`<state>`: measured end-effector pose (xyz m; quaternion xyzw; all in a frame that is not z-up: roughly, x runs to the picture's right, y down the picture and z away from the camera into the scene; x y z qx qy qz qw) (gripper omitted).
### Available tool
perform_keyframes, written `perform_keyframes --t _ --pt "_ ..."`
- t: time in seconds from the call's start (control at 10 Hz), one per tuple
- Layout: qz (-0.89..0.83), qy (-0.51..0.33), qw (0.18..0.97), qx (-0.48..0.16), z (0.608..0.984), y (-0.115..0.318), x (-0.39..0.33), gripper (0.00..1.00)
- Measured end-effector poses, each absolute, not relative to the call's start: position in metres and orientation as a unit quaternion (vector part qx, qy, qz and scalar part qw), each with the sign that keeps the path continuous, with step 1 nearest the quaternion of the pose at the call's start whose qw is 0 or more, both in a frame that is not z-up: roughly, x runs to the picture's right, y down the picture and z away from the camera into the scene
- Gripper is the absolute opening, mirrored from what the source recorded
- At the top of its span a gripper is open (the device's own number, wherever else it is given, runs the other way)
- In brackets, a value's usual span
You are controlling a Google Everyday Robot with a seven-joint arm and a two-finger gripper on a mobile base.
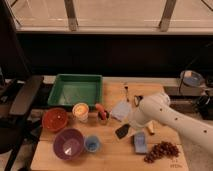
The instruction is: Place eraser in tray
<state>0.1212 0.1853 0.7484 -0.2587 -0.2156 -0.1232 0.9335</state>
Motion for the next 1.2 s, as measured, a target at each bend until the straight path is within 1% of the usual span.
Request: perform_keyframes --t 0.1,0.2,0.3,0.5,0.6,0.8,1.2 --pt "-0.114 -0.212 0.938 -0.247 0.750 0.164 0.124 0.00" --pt "-0.102 -0.208 0.947 -0.222 0.753 0.121 0.126 0.00" --pt "-0.099 -0.208 0.951 -0.208 0.755 0.096 0.124 0.00" --pt "-0.108 -0.217 0.955 -0.173 0.757 0.040 0.105 0.00" --pt "-0.116 -0.229 0.953 -0.161 0.758 0.022 0.089 0.00" --pt "-0.129 -0.251 0.947 -0.153 0.757 0.003 0.055 0.00" --pt "-0.128 -0.250 0.948 -0.153 0.757 0.003 0.057 0.00"
